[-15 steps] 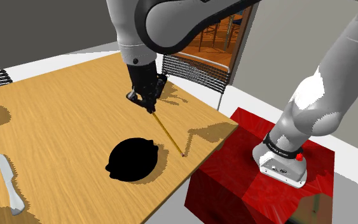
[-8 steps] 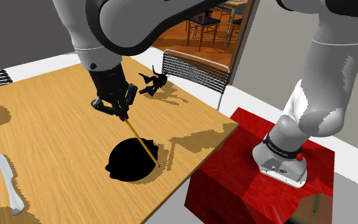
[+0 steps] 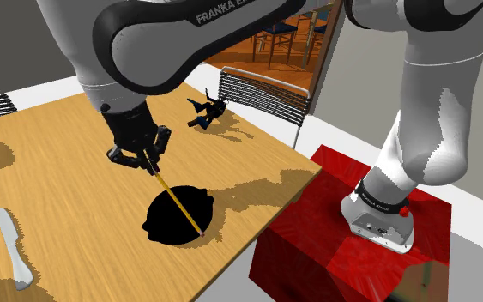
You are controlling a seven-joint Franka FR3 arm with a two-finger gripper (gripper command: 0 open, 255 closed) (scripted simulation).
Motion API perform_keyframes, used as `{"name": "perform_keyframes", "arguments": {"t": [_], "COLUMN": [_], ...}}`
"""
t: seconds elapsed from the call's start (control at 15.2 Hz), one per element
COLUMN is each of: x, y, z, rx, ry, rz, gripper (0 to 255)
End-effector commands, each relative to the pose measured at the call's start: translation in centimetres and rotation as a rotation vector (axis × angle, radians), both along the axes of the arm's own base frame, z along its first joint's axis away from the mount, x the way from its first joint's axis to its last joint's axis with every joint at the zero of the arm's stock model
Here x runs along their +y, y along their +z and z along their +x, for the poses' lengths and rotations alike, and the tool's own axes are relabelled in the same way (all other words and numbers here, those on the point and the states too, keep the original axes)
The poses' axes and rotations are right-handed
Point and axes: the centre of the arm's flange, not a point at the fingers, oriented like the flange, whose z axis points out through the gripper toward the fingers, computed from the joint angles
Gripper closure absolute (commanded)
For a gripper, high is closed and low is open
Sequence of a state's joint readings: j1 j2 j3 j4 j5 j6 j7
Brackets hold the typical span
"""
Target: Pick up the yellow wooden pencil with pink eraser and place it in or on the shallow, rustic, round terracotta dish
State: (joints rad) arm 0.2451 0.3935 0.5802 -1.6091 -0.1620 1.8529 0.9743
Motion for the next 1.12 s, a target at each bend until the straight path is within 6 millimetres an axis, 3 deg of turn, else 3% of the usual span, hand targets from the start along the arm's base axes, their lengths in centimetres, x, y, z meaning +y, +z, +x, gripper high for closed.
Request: {"name": "perform_keyframes", "arguments": {"t": [0.0,0.53,1.06], "x": [0.0,0.0,0.0], "y": [-1.1,-5.6,-5.6], "z": [-0.1,-0.1,-0.1], "rx": [0.000,0.000,0.000], "ry": [0.000,0.000,0.000], "rz": [0.000,0.000,0.000], "gripper": [255,255,255]}}
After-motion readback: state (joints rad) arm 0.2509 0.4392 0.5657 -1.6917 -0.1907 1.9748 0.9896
